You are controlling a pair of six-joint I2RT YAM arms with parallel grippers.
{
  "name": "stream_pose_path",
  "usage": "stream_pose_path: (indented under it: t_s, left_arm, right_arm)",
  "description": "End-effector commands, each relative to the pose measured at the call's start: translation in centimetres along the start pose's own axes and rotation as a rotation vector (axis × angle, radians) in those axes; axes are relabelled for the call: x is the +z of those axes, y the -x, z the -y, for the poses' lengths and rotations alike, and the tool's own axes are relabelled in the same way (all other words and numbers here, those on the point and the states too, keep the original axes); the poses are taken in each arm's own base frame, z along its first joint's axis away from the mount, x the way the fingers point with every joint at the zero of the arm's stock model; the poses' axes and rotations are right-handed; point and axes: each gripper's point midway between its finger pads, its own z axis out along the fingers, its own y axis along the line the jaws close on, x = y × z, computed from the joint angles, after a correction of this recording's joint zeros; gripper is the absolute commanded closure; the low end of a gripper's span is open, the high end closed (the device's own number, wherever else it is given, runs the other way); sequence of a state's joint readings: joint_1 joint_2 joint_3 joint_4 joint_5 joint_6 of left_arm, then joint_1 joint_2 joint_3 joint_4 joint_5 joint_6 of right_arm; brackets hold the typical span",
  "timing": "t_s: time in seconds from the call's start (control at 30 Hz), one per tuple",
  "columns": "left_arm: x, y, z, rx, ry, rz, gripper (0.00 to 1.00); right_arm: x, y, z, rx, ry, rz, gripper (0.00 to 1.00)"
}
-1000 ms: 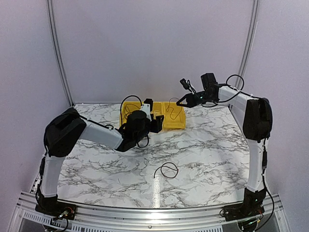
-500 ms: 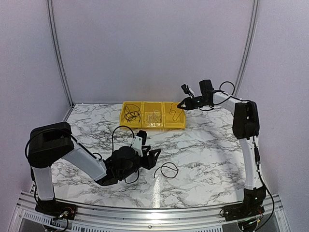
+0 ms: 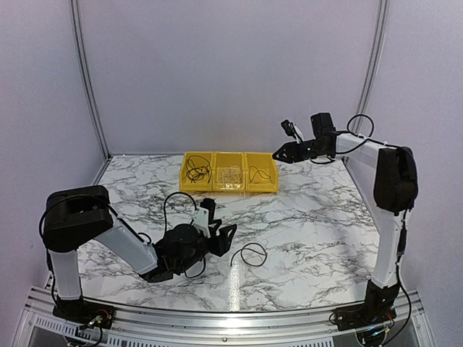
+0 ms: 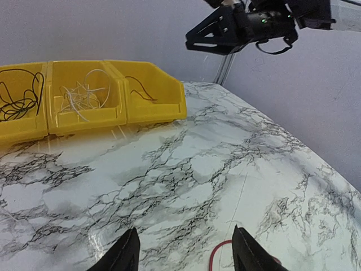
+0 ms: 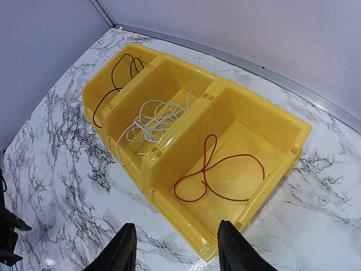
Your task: Untangle the cables
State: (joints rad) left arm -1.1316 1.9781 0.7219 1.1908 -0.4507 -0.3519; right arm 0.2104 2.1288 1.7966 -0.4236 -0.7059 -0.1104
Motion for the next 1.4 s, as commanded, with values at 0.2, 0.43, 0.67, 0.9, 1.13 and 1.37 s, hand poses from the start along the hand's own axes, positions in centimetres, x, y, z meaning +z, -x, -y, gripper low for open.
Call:
stream_pose_path:
  t_s: [0.2, 0.43, 0.67, 0.9, 1.13, 1.37]
  left_arm:
    - [-5.3, -0.8, 3.0, 0.100, -0.214, -0.281, 0.44]
    - [-6.8, -3.9, 4.5, 0.208, -0.298, -0.579, 0.47]
    - [-5.2, -6.9, 5.0, 0.257, -0.321, -0.668, 0.54]
    - [-3.5, -8.7, 5.2, 0.299, -0.305, -0.731, 0.62]
    - [-2.4, -8.5, 4.8, 0.342, -0.270, -0.714, 0.86]
    - [-1.3, -7.8, 4.0, 0.365, -0.224, -0.685, 1.00]
  right_arm:
    - [-5.0, -4.7, -10.8, -0.245, 0.162, 0.008, 0.49]
    - [-6.0, -9.4, -14.3, -0.321, 0.293, -0.004, 0.47]
    - [-5.8, -10.7, -15.2, -0.367, 0.342, -0.039, 0.44]
    - [-5.6, -11.1, -15.1, -0.373, 0.345, -0.048, 0.44]
    - [-4.9, -13.0, -16.3, -0.402, 0.418, -0.109, 0.43]
    - [-4.0, -15.7, -17.1, -0.384, 0.510, -0.211, 0.41]
